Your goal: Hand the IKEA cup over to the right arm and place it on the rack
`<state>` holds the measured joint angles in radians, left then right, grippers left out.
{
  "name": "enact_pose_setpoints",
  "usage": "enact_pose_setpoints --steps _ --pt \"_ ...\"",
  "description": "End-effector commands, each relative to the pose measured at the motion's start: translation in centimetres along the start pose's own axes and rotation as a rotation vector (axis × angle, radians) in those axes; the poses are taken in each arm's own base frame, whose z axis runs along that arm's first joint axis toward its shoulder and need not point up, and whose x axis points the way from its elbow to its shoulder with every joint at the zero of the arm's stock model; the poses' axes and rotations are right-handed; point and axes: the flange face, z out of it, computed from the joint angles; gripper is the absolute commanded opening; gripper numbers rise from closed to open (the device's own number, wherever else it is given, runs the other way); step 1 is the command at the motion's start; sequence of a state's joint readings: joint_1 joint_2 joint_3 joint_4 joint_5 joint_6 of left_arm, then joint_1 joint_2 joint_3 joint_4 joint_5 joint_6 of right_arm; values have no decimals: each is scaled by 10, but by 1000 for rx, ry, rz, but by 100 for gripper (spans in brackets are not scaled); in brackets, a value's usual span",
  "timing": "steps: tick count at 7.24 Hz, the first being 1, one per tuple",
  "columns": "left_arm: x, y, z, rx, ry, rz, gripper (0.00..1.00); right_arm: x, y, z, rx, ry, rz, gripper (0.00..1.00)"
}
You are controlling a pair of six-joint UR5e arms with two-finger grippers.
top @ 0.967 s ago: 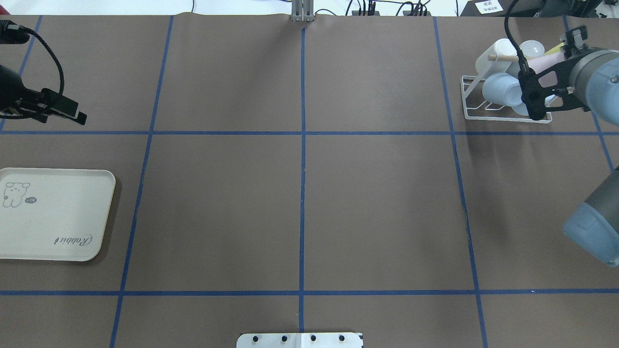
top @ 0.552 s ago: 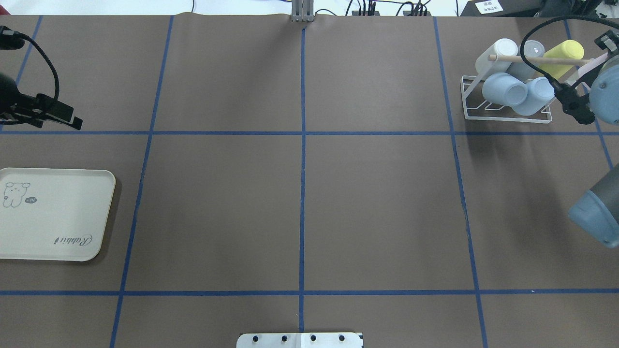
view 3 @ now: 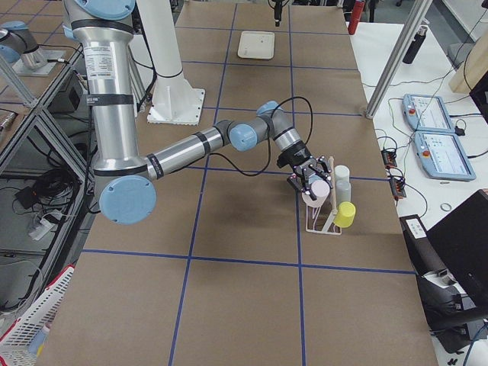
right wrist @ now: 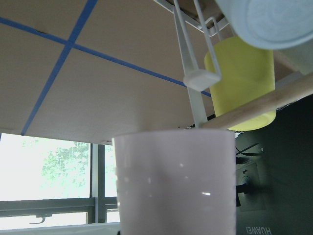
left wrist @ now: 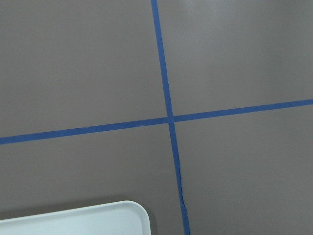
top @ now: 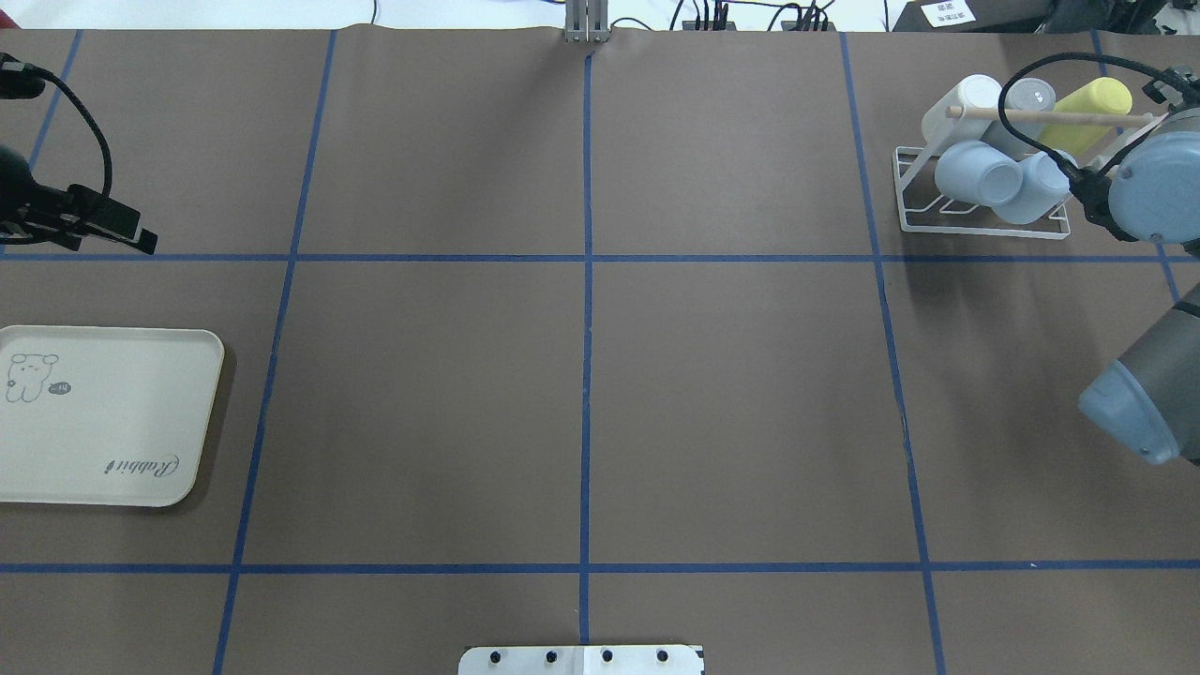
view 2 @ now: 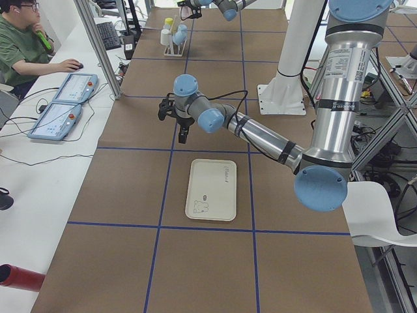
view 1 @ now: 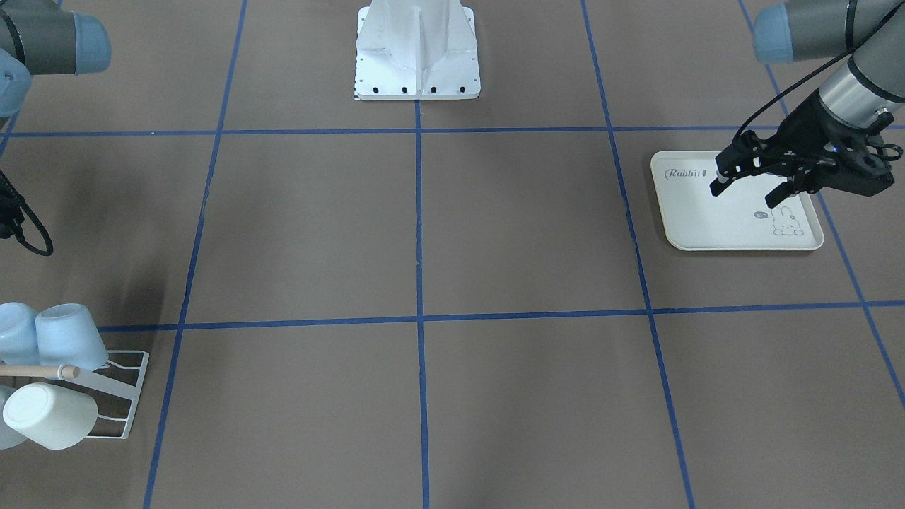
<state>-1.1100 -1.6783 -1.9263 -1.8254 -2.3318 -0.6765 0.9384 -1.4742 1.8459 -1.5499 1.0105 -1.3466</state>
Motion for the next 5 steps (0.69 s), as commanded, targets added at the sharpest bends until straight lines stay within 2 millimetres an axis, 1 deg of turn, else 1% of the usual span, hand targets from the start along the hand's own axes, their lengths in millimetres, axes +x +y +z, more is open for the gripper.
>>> enact_pose_setpoints --steps 1,2,3,4,5 --pt "0 0 2 -4 -1 -1 100 8 -9 1 -9 6 -8 28" --pt "0 0 2 -4 -1 -1 100 8 -18 4 -13 2 -16 29" --pt "0 1 4 -7 -1 0 100 24 -23 6 -31 10 -17 30" --pt "-1 1 5 -9 -2 -2 100 29 -29 14 -48 0 -26 30" --pt "-1 1 5 -9 -2 -2 100 26 -28 17 -67 -4 -39 30"
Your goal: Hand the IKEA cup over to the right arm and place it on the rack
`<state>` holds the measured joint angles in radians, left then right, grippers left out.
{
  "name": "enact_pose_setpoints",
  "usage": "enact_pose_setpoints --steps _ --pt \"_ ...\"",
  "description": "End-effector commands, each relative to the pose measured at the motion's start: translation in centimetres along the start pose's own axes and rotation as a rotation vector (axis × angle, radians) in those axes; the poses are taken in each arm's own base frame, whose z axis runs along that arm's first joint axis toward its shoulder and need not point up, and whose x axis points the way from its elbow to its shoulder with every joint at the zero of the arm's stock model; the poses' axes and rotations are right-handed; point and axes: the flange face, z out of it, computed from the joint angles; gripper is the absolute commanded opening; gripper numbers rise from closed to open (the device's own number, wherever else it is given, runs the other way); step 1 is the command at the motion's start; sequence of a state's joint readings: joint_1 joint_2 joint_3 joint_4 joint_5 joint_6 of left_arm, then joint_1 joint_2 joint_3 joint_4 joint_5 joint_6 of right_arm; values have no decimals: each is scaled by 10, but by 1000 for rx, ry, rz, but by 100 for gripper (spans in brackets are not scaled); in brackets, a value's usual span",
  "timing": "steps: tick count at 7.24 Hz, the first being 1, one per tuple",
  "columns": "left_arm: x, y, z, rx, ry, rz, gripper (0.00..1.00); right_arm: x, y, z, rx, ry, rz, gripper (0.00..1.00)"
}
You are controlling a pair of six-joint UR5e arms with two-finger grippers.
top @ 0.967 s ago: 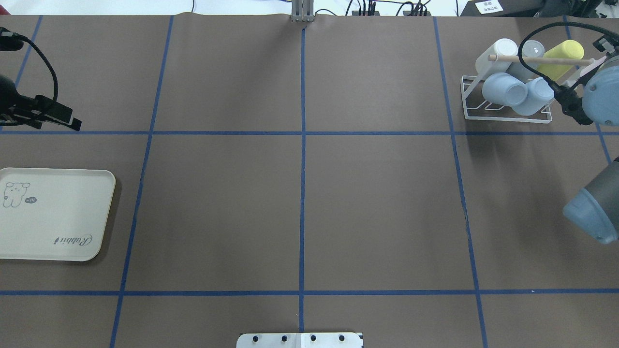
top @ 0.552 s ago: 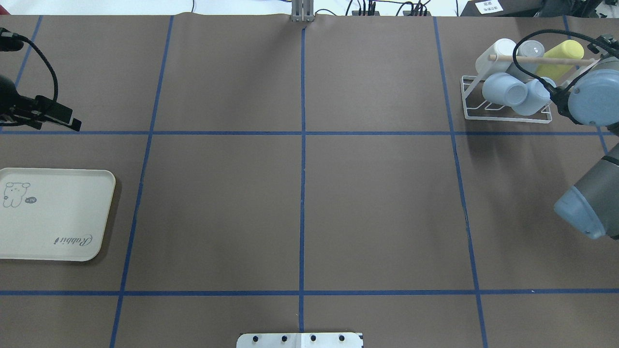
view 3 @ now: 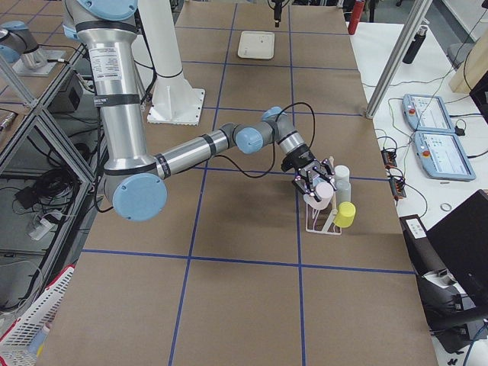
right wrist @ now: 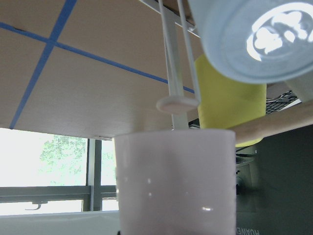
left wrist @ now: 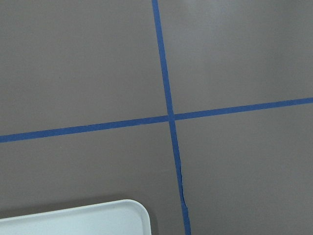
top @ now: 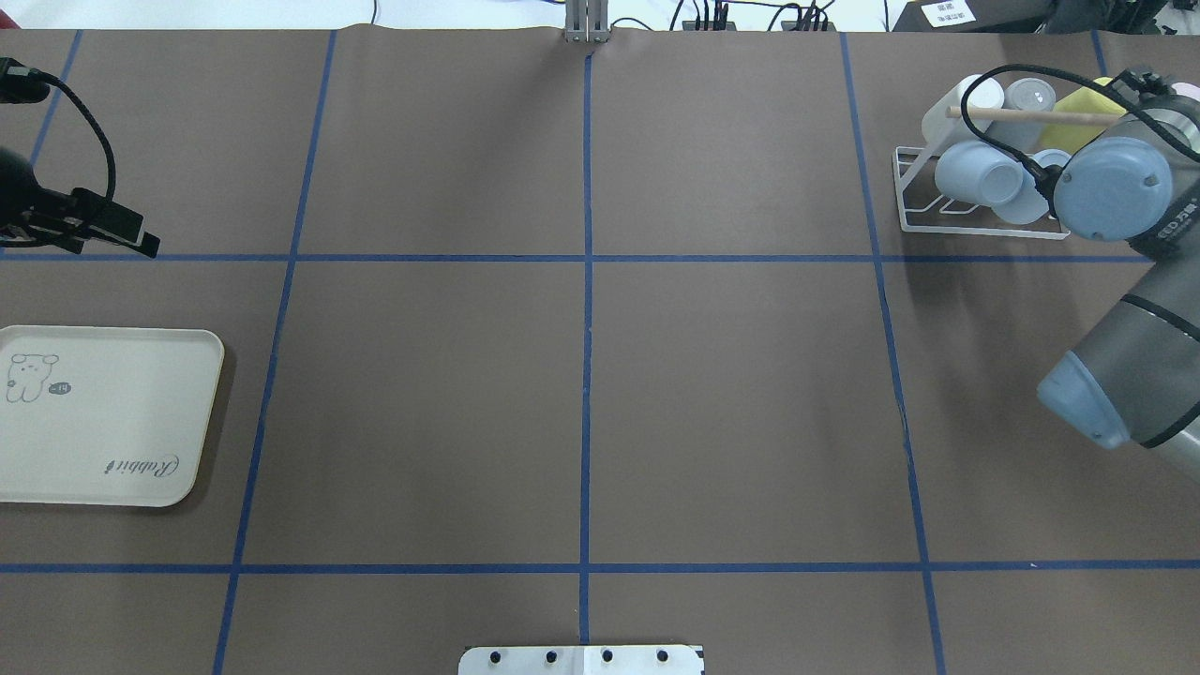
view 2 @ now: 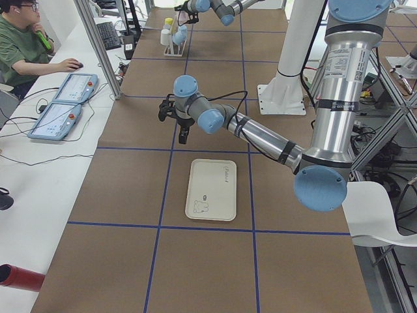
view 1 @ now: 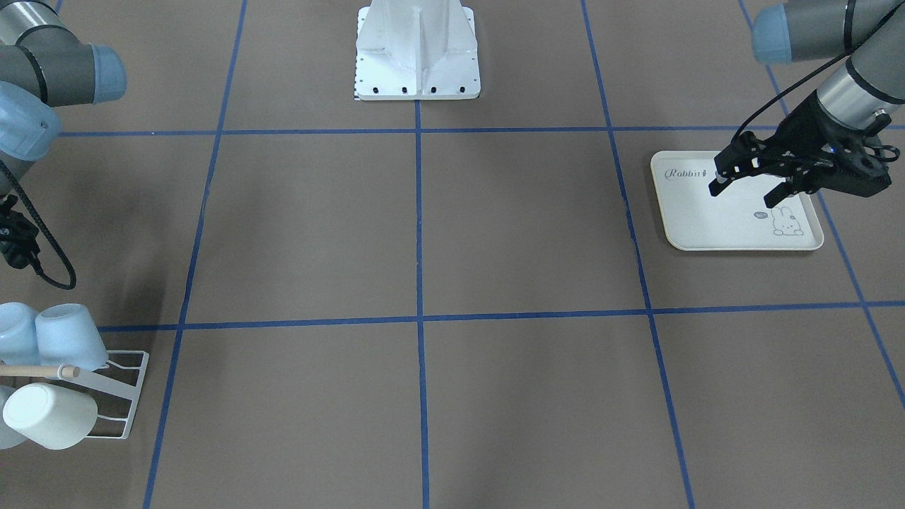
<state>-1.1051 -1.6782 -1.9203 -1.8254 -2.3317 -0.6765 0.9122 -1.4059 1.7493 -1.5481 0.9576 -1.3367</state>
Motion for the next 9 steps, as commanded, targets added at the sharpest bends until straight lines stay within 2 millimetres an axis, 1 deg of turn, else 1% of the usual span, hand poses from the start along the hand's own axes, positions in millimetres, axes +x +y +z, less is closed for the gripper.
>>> enact_pose_setpoints --steps 1,2,4,6,8,9 --pt "0 0 1 -1 0 -2 100 -1 -3 7 -38 -6 -19 30" --pt "0 0 1 -2 0 0 100 -3 -5 9 -41 -12 -21 31" --pt "-1 0 2 -4 -2 -3 100 2 -16 2 -28 4 -27 33" --pt "-1 -1 3 -5 -2 -3 100 0 -21 4 -30 -2 -36 33" --pt "-1 -1 3 -5 -2 -4 100 -5 -24 11 -33 -16 -47 36" --pt "-1 -1 3 -5 -2 -4 100 -5 -26 12 -35 -17 -50 43"
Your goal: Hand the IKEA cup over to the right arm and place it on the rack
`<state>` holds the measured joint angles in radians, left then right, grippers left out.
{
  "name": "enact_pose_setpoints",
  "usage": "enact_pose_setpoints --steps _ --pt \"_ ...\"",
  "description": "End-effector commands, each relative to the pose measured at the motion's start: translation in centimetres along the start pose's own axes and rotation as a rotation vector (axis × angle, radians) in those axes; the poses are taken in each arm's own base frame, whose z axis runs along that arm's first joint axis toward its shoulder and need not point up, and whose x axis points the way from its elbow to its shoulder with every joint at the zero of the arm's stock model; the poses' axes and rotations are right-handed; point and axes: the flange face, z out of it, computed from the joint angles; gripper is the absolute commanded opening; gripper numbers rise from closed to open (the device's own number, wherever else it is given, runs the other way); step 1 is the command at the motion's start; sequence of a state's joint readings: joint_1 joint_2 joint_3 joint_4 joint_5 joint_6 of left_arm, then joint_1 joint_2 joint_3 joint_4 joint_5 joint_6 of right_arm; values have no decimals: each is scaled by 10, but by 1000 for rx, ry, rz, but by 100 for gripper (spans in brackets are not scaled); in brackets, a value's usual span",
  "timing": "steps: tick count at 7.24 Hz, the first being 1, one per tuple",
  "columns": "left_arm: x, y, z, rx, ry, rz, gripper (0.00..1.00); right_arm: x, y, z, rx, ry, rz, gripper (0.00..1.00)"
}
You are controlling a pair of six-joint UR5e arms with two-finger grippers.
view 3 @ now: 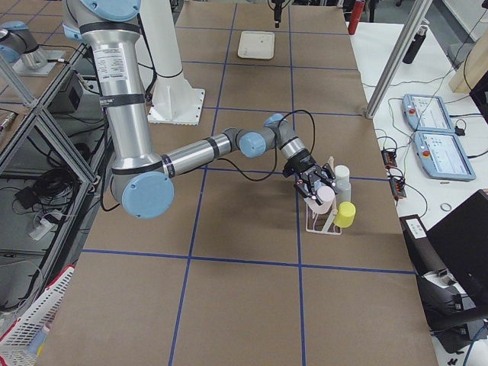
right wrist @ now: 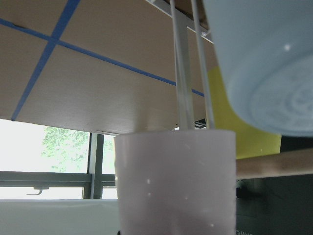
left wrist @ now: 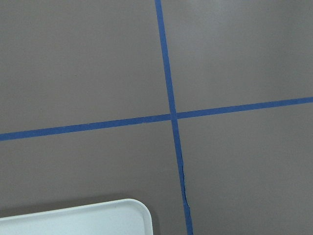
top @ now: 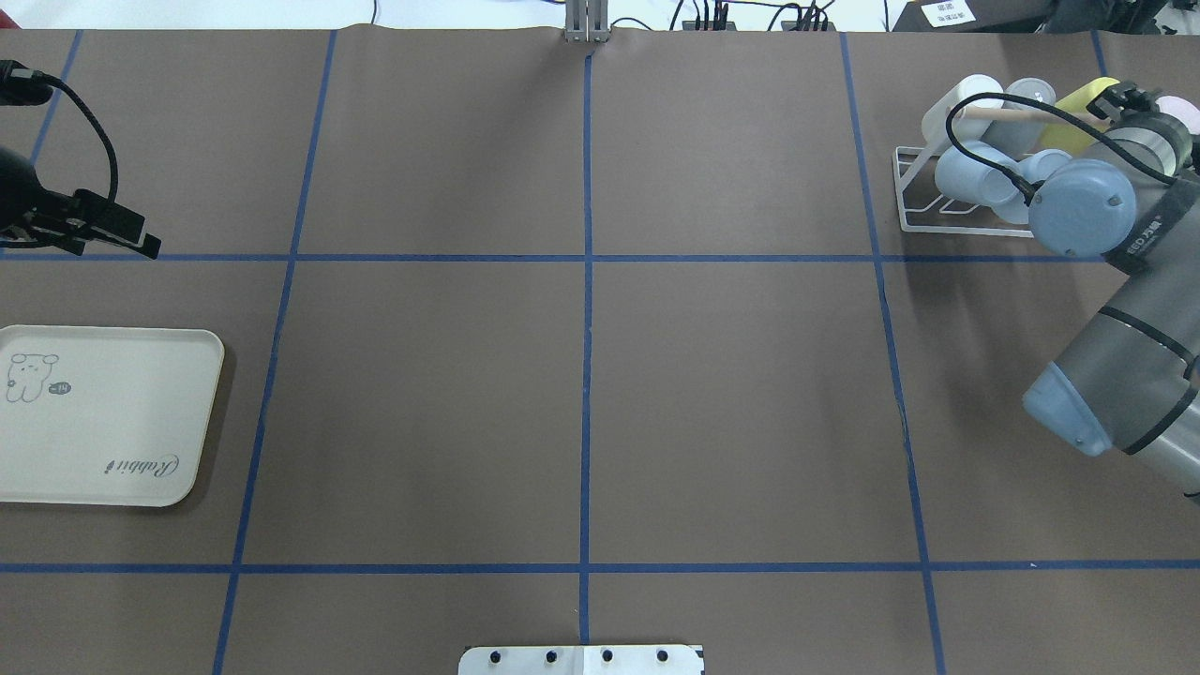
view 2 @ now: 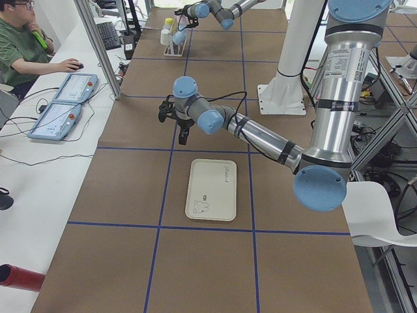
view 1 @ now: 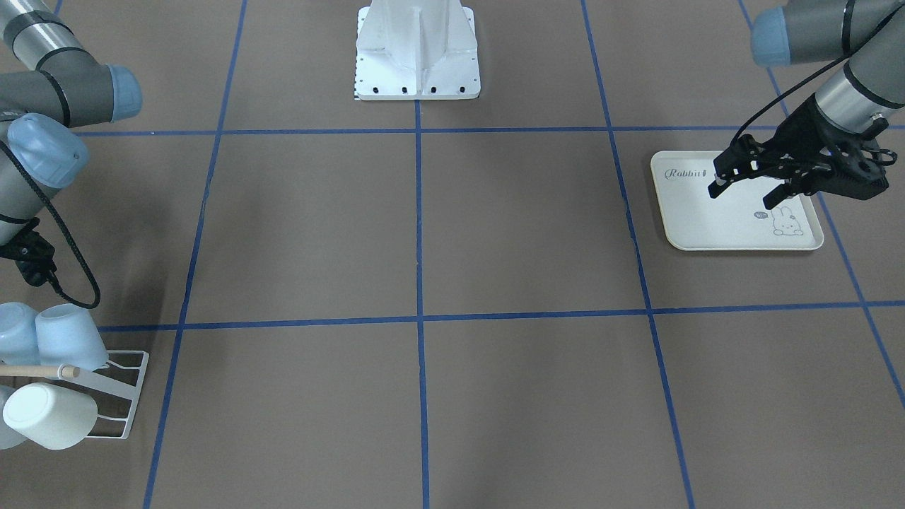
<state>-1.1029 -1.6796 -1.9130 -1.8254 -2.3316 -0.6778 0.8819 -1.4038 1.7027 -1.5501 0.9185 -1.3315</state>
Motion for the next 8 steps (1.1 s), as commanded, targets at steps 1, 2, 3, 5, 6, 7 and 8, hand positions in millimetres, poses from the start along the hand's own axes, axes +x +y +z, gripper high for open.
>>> enact_pose_setpoints --steps 1,2,3,5,6,7,8 --pt "0 0 0 0 0 0 100 1 -5 1 0 -2 -9 60" --pt "0 0 0 0 0 0 100 3 -7 -2 5 3 -11 71" --pt "0 0 0 0 0 0 100 6 -9 -4 10 11 -10 90" --pt "2 0 -2 3 2 3 100 8 -7 -8 12 19 -3 99" --pt "3 1 -4 6 4 5 100 10 -5 -12 14 28 0 99" --pt "3 1 -5 7 5 6 100 14 -3 -17 16 49 6 99" --pt "4 1 -6 9 7 6 100 23 3 -26 29 77 32 99"
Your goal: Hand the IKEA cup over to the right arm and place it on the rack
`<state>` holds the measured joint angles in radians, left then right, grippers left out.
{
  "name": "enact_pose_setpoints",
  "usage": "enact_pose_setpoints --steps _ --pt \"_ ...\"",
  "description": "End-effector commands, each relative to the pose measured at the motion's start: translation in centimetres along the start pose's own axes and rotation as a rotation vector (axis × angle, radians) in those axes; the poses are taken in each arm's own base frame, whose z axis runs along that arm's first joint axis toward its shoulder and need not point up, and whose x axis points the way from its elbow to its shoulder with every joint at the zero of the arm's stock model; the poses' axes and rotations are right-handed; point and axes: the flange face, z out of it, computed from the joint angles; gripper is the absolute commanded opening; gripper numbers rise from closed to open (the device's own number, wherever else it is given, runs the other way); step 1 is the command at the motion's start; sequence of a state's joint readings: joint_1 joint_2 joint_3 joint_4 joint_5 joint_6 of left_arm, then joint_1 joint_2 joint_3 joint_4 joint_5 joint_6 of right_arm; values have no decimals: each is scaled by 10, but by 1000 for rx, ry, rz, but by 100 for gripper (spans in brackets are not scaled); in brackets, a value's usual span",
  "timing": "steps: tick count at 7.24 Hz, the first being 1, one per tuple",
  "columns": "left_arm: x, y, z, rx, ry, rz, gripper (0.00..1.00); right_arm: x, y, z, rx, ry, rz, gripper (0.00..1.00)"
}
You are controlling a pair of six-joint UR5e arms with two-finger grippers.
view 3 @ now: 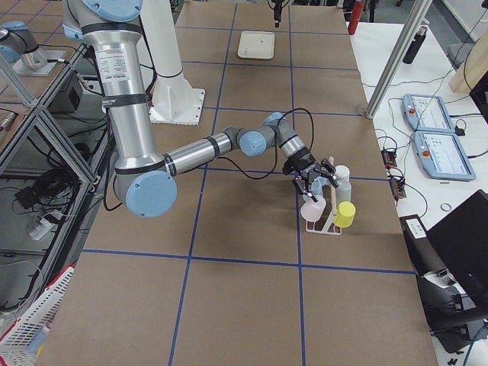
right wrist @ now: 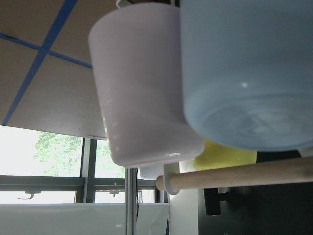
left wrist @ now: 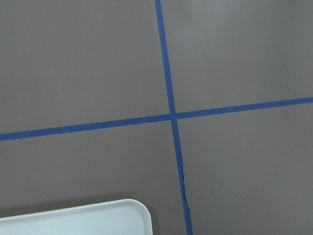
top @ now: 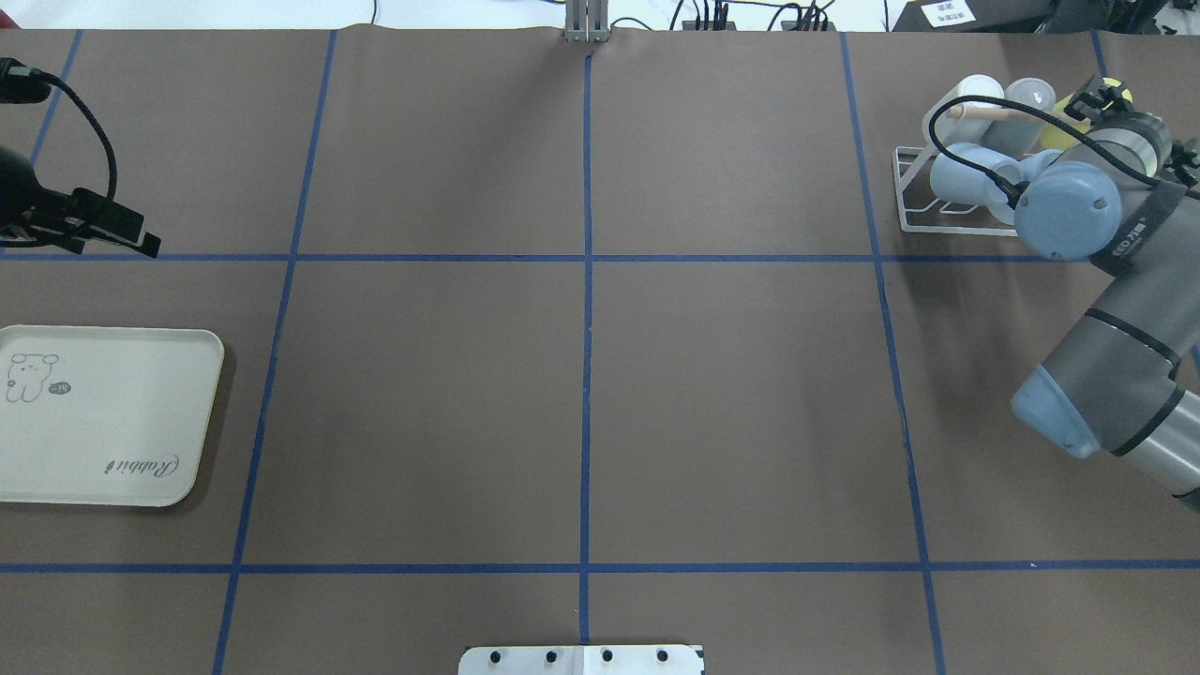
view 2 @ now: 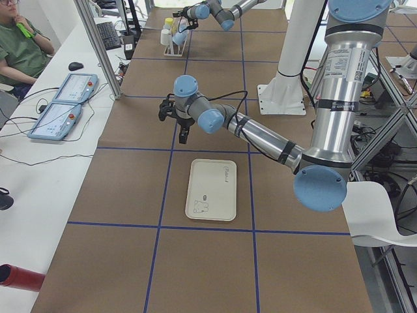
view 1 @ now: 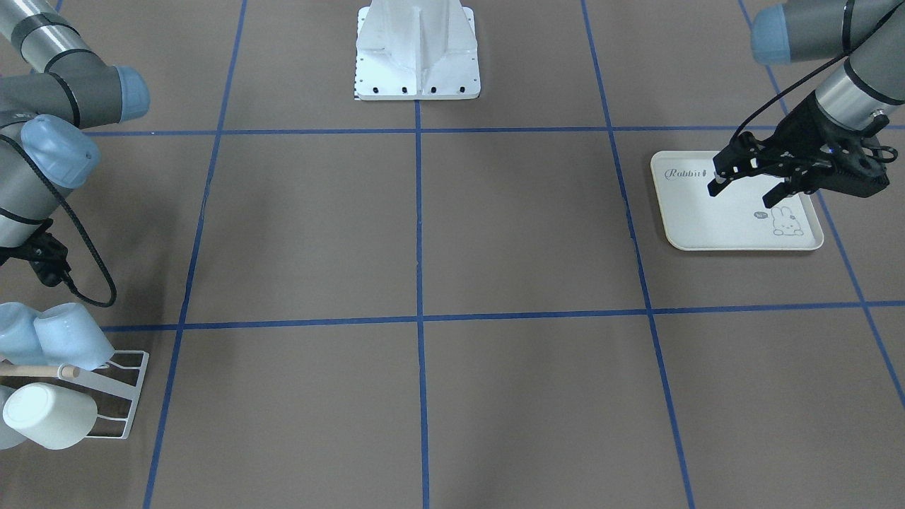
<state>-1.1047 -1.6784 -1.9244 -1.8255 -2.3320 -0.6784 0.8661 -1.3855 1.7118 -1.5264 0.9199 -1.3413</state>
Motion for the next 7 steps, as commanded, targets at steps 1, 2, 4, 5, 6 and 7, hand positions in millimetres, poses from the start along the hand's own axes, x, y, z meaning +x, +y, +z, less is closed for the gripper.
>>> enact_pose_setpoints --steps 1,2,4,5,6,7 --pt "2 0 -4 7 3 3 100 20 15 -27 64 55 60 99" --pt "3 1 -6 10 4 4 100 19 34 -27 155 36 148 99" --pt "4 0 -7 14 3 8 100 18 63 -28 352 -35 448 99" --pt "4 -2 -8 19 1 10 100 18 71 -38 443 -77 626 99" --pt "2 -4 -11 24 -3 33 100 18 78 -44 541 -155 816 99" --pt "-9 -8 -19 27 -25 76 100 17 85 -48 668 -256 1041 99"
